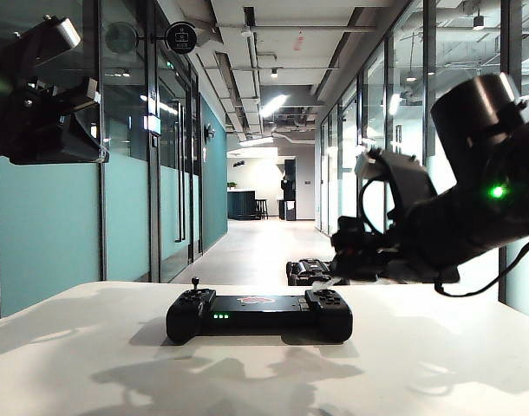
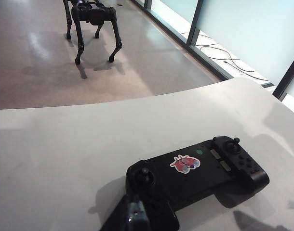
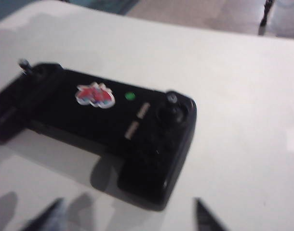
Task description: Push the left joystick on the remote control sitting on the white table forward to make the robot dog walk in a straight line until it approaches the door.
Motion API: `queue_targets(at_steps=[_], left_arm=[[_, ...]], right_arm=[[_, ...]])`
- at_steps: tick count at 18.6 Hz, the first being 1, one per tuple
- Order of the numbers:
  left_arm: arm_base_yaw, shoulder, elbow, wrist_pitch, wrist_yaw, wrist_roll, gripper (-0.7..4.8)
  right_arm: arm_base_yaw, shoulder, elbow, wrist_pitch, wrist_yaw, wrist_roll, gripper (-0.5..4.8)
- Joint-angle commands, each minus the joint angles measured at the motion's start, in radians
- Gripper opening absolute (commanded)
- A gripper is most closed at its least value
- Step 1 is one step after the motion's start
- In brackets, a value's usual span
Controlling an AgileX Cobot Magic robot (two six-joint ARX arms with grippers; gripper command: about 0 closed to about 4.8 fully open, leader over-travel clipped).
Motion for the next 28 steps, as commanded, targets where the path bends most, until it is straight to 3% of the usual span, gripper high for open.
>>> queue_targets(at_steps=[1,16,28], left_arm=[[0.000,-0.001,0.003,0.016,0.004,0.004,-0.06],[0.000,-0.001,0.003,0.017,0.005,0.004,-0.05],[0.000,-0.001,0.003,0.017,0.005,0.004,-0.06]], right_arm=[[0.006,0.016,0.030,-0.025,0.031,0.003,3.71],[0.032,0.208,0.257,-0.146,0.051,0.011,3.64],[0.031,0.243,0.267,-0.166,0.095,0.053,3.59]])
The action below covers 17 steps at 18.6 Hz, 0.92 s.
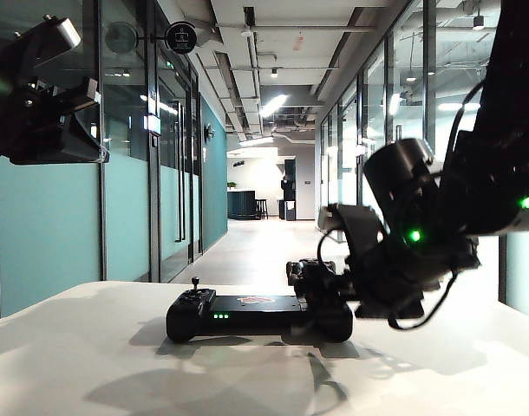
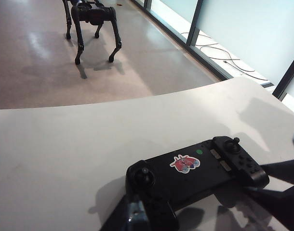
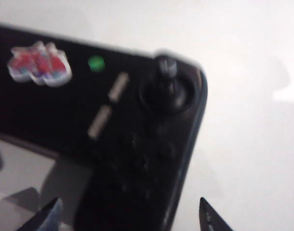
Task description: Push the left joystick on the remote control sitting on the white table forward to make the robot dog walk in a straight line until it approaches the door.
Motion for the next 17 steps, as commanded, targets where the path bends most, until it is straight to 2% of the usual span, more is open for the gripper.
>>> queue_targets(at_steps=[1,9,12,17], left_arm=[[0.000,-0.002,0.003,0.017,0.006,0.004,-0.05],[0.000,-0.002,0.003,0.016,0.008,0.004,-0.05],[0.000,-0.002,0.003,0.016,0.008,0.004,-0.05],[0.000,-0.002,0.003,0.016,0.008,0.004,-0.05]], right_arm=[[0.001,0.000,0.005,0.016,0.004,0.025,3.59],[0.000,0.037,0.054,0.002,0.002,0.025,3.58],[0.000,0.058,0.055,-0.003,0.001,0.032,3.14],[0.000,0.060,0.084,-0.002,0.026,0.032,3.15]])
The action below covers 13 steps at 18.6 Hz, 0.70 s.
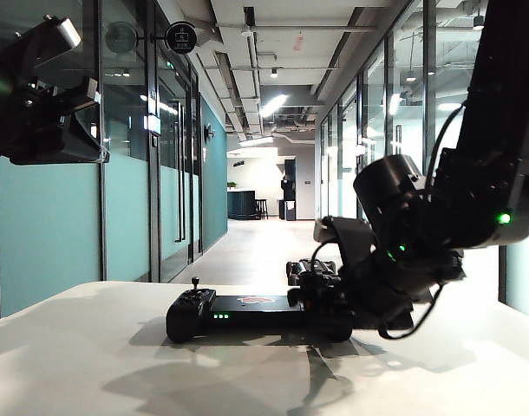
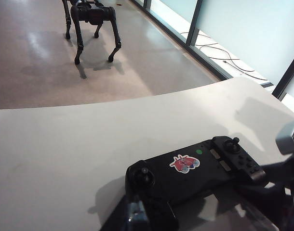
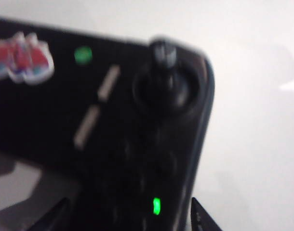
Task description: Push the left joystick on the remote control sitting on the white table forward to make the robot dog walk in a straight line until it approaches the door.
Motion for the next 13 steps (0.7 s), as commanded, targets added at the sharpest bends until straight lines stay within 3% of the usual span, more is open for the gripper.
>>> queue_targets(at_steps=[1,5,8,13], left_arm=[[0.000,-0.002,0.003,0.016,0.007,0.003,-0.05],[0.000,-0.002,0.003,0.016,0.007,0.003,-0.06],[0.000,-0.002,0.003,0.016,0.007,0.003,-0.05],[0.000,-0.002,0.003,0.016,0.007,0.003,-0.05]], right_arm=[[0.001,-0.004,0.019,0.015,0.021,0.003,3.15],[0.001,-0.004,0.023,0.015,0.029,0.003,2.95],[0.001,-0.004,0.023,0.015,0.028,0.003,1.75],[0.002,-0.005,0.023,0.016,0.043,0.005,1.65]])
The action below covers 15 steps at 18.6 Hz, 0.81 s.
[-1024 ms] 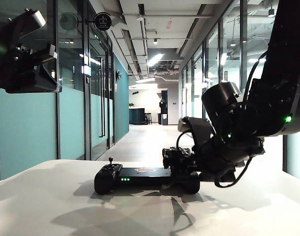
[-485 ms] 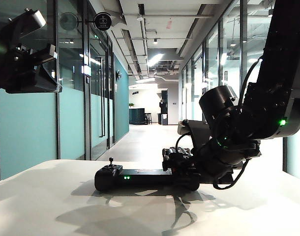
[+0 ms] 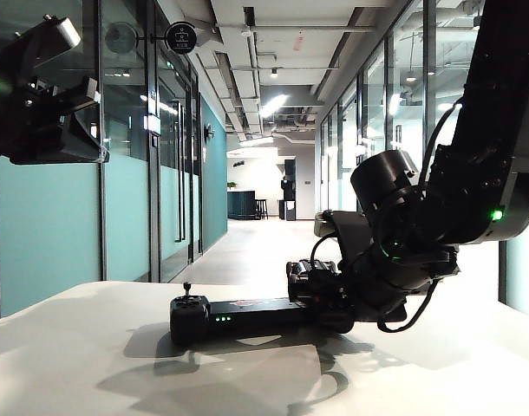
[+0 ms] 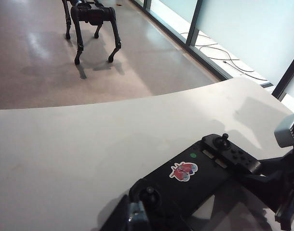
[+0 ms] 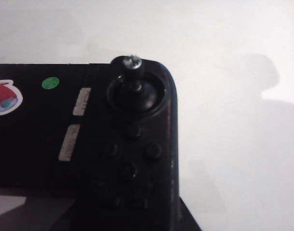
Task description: Push the left joystick on the remote control sitting on the white table forward to make the robot dog walk in a straight line until it approaches the door.
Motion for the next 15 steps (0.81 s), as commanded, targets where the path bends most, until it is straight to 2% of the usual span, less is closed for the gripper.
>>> queue_targets(at_steps=[1,4,9,15], left_arm=[[0.000,-0.002,0.003,0.016,0.005,0.004,-0.06],[0.000,-0.002,0.003,0.016,0.005,0.004,-0.05],[0.000,0.031,0.005,0.032,0.013,0.004,-0.06],[0.000,0.219,0.134,0.034,0.133,0.005,-0.06]], right_arm=[[0.003,-0.005,0.003,0.016,0.026,0.027,1.65],[0.004,-0.007,0.003,0.017,0.119,0.046,1.43],[0.004,-0.007,0.003,0.017,0.184,0.072,1.44],[0.027,-0.009,0.003,0.019,0.273,0.087,1.44]])
